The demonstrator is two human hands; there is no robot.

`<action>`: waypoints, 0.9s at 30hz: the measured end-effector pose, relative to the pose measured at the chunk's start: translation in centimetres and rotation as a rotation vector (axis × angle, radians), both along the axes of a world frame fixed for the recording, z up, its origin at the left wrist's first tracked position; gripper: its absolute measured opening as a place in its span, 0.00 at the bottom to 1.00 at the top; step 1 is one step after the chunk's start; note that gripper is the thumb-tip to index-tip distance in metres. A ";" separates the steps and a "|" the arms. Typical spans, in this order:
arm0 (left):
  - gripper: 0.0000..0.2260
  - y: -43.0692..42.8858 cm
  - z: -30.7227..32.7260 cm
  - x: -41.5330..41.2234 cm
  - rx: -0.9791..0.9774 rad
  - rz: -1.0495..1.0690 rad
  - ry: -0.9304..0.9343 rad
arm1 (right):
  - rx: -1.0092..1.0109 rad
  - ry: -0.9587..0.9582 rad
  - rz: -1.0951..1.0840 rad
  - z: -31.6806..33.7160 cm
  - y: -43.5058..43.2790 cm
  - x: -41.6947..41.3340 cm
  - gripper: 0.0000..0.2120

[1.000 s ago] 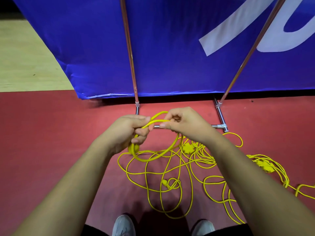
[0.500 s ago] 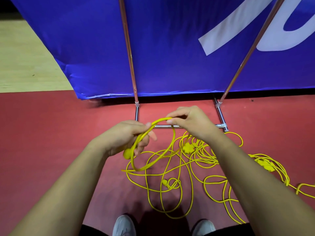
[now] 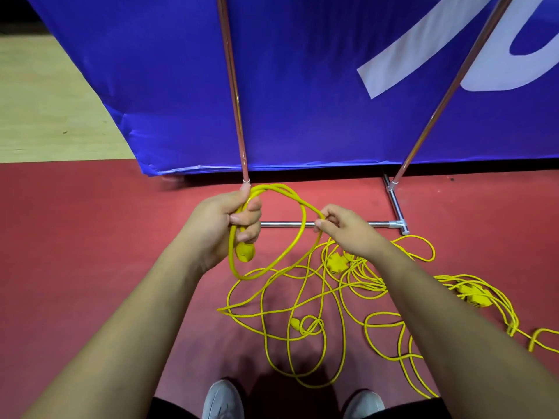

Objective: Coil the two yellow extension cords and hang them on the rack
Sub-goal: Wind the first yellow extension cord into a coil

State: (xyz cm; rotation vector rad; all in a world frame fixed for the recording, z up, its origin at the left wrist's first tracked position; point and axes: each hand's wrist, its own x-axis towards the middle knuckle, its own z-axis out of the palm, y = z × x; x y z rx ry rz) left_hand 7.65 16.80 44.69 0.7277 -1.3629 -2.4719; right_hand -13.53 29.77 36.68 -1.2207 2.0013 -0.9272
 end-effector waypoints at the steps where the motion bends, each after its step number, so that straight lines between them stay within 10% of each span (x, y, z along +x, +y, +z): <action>1: 0.18 0.0 0.1 -0.1 0.020 0.015 0.014 | 0.004 -0.005 -0.001 -0.2 -0.1 0.0 0.05; 10: 0.14 -1.2 0.4 0.6 0.241 0.064 0.220 | 0.040 -0.178 -0.155 -2.1 0.2 0.1 0.06; 17: 0.06 -1.1 -0.5 0.0 -0.126 0.147 0.177 | -0.021 -0.645 -0.374 -0.8 -1.1 2.7 0.08; 22: 0.08 -0.9 -0.9 0.2 -0.509 0.083 -0.078 | 0.140 -0.120 -0.036 2.5 -1.3 3.2 0.12; 27: 0.10 0.5 -2.2 0.0 -0.838 -0.159 -0.232 | 0.292 -0.227 0.447 7.8 -1.0 4.5 0.08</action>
